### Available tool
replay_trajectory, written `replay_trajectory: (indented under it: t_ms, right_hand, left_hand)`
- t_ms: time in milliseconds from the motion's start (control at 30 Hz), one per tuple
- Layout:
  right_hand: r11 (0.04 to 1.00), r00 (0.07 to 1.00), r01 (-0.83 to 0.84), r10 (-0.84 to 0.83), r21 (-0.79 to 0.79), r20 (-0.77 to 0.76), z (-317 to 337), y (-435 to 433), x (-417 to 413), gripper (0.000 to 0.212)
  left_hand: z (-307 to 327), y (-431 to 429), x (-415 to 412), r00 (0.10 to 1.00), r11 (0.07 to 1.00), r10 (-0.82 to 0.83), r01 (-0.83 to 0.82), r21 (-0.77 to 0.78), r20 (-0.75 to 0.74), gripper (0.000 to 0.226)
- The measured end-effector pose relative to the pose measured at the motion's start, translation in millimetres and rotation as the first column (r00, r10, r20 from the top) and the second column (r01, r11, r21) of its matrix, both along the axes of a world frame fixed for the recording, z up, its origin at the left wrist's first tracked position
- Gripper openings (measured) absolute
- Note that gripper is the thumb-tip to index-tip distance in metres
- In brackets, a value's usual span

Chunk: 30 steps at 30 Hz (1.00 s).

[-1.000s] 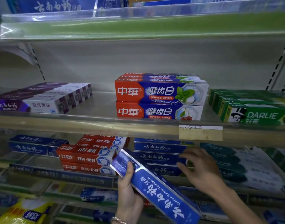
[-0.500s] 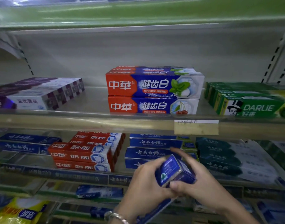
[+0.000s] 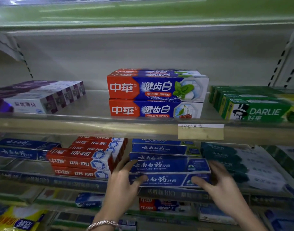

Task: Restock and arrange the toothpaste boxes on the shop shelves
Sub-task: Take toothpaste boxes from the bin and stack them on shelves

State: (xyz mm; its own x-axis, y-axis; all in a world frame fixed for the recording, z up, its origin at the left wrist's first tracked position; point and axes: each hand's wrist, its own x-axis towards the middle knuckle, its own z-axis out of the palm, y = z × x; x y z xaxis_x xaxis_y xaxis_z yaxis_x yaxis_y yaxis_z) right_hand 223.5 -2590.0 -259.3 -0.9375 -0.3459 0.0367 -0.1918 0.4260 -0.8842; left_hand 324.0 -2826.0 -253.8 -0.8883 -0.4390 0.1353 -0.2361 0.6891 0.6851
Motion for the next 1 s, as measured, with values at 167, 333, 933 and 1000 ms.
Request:
replay_trajectory:
  t_ms: [167, 333, 933, 1000]
  right_hand:
    - [0.957, 0.977, 0.121, -0.069, 0.263, -0.200, -8.6, -0.7, 10.6, 0.077]
    - [0.940, 0.943, 0.144, -0.036, 0.309, -0.330, -17.6, -6.9, 8.9, 0.060]
    - [0.969, 0.942, 0.181, -0.122, 0.166, -0.313, 11.5, -45.3, -24.7, 0.054]
    - [0.991, 0.978, 0.132, -0.126, 0.028, -0.167, 24.4, -60.7, -41.1, 0.032]
  left_hand:
    - [-11.7, -1.3, -1.0, 0.998, 0.985, 0.017, -0.006, 0.175, -0.064, 0.088]
    - [-23.5, -6.9, -10.0, 0.991, 0.916, 0.039, 0.017, 0.401, -0.131, 0.080]
    - [3.9, -22.1, -51.5, 0.992, 0.853, 0.095, -0.041, 0.520, -0.078, 0.085]
    - [11.6, -24.2, -71.7, 0.990, 0.863, 0.109, -0.051, 0.503, -0.088, 0.065]
